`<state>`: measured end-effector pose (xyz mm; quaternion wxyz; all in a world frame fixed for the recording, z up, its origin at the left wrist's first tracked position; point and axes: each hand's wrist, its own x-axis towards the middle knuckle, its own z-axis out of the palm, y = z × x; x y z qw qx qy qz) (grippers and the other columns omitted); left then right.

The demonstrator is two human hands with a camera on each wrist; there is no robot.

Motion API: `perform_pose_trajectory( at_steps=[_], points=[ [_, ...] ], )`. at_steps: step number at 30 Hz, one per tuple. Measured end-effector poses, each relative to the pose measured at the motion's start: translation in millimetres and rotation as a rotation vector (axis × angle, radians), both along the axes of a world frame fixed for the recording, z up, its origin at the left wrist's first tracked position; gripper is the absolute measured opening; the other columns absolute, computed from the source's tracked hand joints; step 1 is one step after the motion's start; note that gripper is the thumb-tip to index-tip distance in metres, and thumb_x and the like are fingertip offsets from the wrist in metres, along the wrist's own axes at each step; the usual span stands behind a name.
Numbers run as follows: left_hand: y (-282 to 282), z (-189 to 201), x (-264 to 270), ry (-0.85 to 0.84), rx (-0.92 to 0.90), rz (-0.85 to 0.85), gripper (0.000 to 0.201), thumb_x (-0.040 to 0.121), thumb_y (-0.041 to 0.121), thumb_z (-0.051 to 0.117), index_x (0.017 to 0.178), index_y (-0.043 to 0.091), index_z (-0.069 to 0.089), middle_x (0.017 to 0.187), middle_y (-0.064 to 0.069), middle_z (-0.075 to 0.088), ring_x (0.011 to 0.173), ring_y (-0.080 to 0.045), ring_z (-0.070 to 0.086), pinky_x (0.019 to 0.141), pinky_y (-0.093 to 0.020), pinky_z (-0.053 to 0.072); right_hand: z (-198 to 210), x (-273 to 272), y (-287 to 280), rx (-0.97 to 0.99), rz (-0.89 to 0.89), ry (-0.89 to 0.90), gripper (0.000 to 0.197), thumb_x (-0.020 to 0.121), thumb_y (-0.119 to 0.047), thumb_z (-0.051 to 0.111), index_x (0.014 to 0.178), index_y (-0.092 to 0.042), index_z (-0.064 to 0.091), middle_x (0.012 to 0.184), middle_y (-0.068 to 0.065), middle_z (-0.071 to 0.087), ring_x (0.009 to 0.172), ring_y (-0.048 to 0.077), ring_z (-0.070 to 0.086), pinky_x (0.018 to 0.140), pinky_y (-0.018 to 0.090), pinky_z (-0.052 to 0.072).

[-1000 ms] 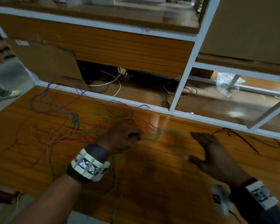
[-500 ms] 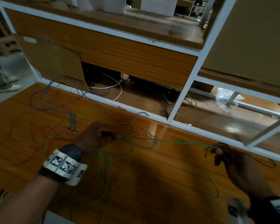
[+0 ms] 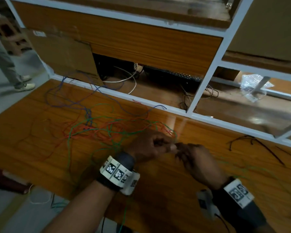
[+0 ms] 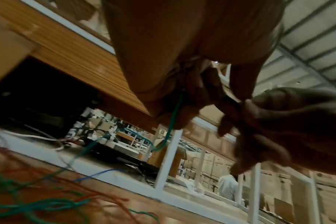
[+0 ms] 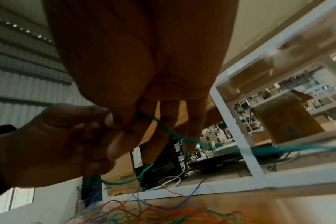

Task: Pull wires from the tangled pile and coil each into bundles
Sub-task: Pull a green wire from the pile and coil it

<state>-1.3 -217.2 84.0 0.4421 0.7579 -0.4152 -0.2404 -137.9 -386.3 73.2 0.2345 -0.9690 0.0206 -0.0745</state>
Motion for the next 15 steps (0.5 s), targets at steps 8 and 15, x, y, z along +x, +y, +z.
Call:
perform_pose_trajectory(
  at_steps=[8, 15],
  points=[
    [82, -7, 67, -0.180, 0.134, 0.215, 0.017, 0.086, 0.034, 0.076, 0.071, 0.030, 0.070, 0.063, 0.023, 0.064, 0.059, 0.006, 0.057, 0.057, -0.012, 0.040, 23, -32, -71, -0.019, -0.147, -0.132, 0.031, 0.101, -0.010, 0.062, 0.081, -0.034, 0.067, 0.086, -0.014, 0.074, 0.062, -0.006, 0.061, 0.061, 0.014, 0.046],
    [106, 1, 84, -0.305, 0.218, 0.258, 0.024, 0.084, 0.046, 0.067, 0.087, 0.025, 0.078, 0.070, 0.007, 0.070, 0.063, -0.004, 0.060, 0.060, -0.027, 0.044, 7, -36, -84, -0.345, -0.387, 0.286, 0.067, 0.093, -0.050, 0.067, 0.152, -0.029, 0.045, 0.148, 0.017, 0.056, 0.122, 0.038, 0.061, 0.097, 0.053, 0.053]
  ],
)
